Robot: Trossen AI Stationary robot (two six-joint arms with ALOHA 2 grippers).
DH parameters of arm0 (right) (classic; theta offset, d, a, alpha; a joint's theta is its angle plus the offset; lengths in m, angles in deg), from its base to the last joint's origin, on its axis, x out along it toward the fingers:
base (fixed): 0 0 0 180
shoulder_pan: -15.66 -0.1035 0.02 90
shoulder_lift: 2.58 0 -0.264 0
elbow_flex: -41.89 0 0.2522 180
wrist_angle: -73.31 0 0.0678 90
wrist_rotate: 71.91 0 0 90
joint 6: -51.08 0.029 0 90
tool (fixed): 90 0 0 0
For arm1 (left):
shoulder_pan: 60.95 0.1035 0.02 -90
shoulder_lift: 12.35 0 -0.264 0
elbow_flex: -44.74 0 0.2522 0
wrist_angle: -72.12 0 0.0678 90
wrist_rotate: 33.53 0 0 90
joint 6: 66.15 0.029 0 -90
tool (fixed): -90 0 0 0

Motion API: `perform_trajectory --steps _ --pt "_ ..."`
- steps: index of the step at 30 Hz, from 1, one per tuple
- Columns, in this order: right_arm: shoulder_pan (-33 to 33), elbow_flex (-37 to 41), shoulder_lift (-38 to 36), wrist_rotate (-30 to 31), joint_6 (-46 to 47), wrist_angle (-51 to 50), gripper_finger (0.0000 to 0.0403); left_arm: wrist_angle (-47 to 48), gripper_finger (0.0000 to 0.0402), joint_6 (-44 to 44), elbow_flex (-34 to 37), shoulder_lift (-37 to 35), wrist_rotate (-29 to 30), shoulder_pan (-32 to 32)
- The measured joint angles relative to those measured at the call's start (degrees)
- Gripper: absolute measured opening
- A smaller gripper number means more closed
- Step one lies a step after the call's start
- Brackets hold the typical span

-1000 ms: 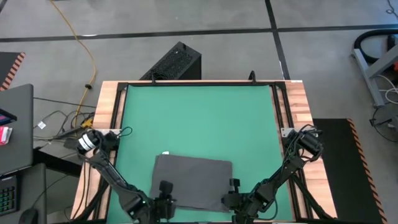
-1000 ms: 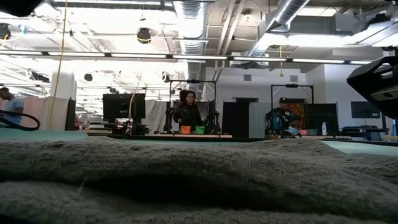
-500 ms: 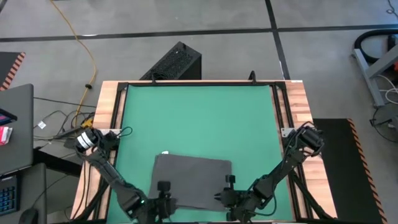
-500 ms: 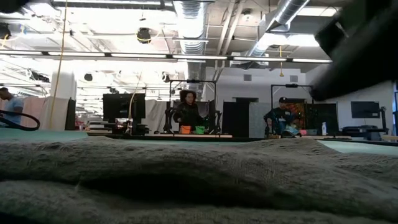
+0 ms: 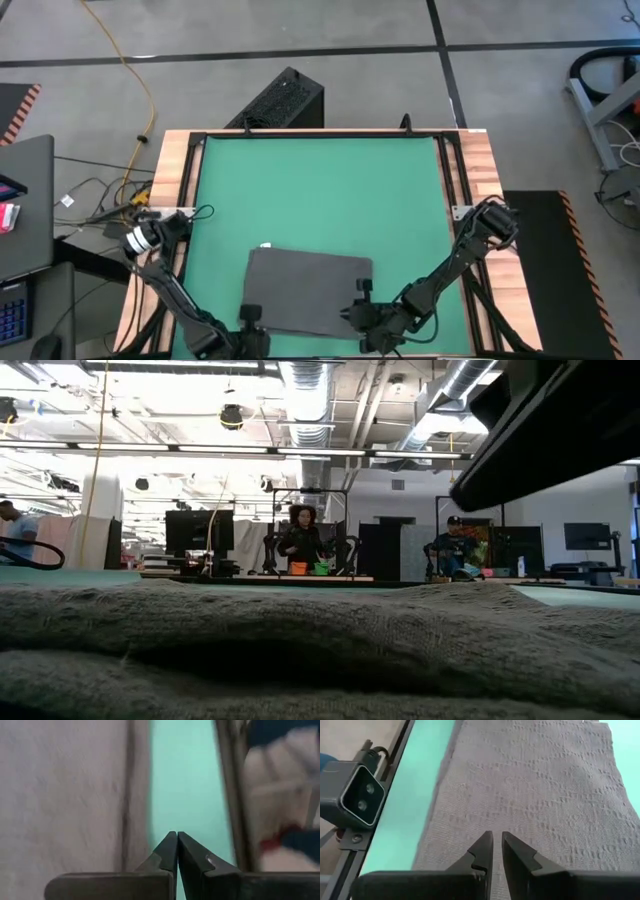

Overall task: Roll towel
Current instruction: Roll the gray towel

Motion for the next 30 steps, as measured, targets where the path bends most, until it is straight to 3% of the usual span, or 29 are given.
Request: perform_trajectory --steps 4,8,15,22,30 --pt "0.1 0.0 0.0 0.0 -0.2 -0.4 0.0066 4.9 0.0000 -2.7 -0.3 2.1 -4.5 1.4" --pt "0.6 0.0 0.0 0.9 -1.0 -1.4 0.0066 10.9 0.0000 -5.7 -0.5 2.4 -3.6 2.0" --pt "3.8 0.0 0.0 2.7 5.8 -7.6 0.0066 23.1 0.0000 -8.2 -0.1 2.6 2.3 2.4" --pt "8.0 -0.1 -0.1 4.3 6.1 -11.5 0.0066 41.9 0.0000 -17.8 0.6 2.9 16.9 5.3" --pt "13.9 -0.8 -0.1 4.5 7.9 -12.0 0.0066 57.6 0.0000 -24.0 4.7 2.9 33.3 14.2"
